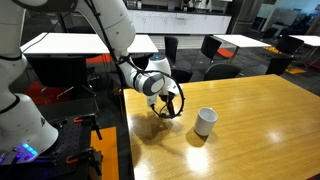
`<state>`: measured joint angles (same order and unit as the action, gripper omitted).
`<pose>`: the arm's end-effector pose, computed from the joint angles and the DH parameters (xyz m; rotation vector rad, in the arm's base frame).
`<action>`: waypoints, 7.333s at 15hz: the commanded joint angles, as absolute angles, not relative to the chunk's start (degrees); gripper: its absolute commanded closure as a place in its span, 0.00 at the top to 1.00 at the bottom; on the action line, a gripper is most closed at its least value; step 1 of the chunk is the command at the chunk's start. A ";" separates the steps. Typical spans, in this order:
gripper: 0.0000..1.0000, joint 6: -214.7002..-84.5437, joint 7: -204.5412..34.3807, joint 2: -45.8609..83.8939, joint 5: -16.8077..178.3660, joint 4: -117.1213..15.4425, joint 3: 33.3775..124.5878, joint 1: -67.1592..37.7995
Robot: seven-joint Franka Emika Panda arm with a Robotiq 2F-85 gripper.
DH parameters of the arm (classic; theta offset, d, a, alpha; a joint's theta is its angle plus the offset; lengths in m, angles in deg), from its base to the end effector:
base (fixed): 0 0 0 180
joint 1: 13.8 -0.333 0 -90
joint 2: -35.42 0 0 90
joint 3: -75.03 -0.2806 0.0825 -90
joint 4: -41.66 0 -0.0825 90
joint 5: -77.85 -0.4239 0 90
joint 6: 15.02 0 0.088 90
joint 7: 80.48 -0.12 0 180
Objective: Pick up the marker and put it in the cup
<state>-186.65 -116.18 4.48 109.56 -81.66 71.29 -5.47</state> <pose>0.5858 -0.0077 0.0944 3.0433 -0.2775 0.5009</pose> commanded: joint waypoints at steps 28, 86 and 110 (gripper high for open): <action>0.05 -182.70 -114.85 19.79 99.87 -92.88 109.79 -45.14; 0.05 -178.31 -181.29 0.27 150.40 -70.56 137.48 -62.94; 0.05 -154.50 -194.09 -2.92 164.26 -56.23 107.26 -38.42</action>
